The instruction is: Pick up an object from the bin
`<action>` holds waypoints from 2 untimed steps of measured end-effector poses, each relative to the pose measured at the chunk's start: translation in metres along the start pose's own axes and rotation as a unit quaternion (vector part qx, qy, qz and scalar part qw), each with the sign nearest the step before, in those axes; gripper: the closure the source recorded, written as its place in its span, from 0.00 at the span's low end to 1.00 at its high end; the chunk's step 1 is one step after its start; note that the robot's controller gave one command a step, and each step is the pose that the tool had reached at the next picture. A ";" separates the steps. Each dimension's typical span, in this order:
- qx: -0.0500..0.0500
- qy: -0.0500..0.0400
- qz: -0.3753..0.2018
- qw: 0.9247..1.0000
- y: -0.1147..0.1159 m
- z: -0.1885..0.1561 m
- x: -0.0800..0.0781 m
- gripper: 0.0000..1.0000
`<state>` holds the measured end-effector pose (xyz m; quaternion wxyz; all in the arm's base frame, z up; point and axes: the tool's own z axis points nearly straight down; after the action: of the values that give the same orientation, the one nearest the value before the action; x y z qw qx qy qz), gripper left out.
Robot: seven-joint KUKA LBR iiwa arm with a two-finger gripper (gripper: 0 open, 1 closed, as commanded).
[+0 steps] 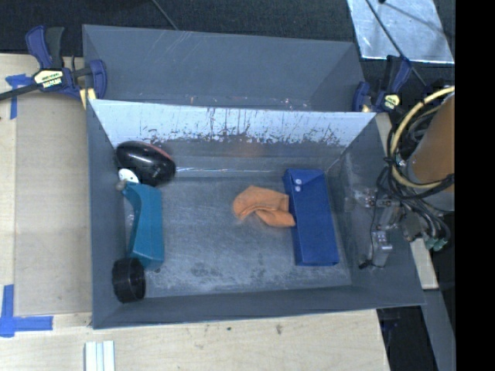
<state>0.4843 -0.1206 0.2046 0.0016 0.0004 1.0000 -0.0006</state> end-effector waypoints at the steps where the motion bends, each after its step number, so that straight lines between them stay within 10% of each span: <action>1: 0.000 -0.005 0.027 1.000 0.039 0.056 -0.055 0.00; 2: -0.001 0.000 -0.006 1.000 0.047 0.085 -0.057 0.00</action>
Offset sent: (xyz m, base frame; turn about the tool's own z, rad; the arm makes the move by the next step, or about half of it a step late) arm 0.0425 0.0394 -0.0898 -0.0384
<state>0.5413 -0.0740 0.1201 0.0020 -0.0054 1.0000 0.0006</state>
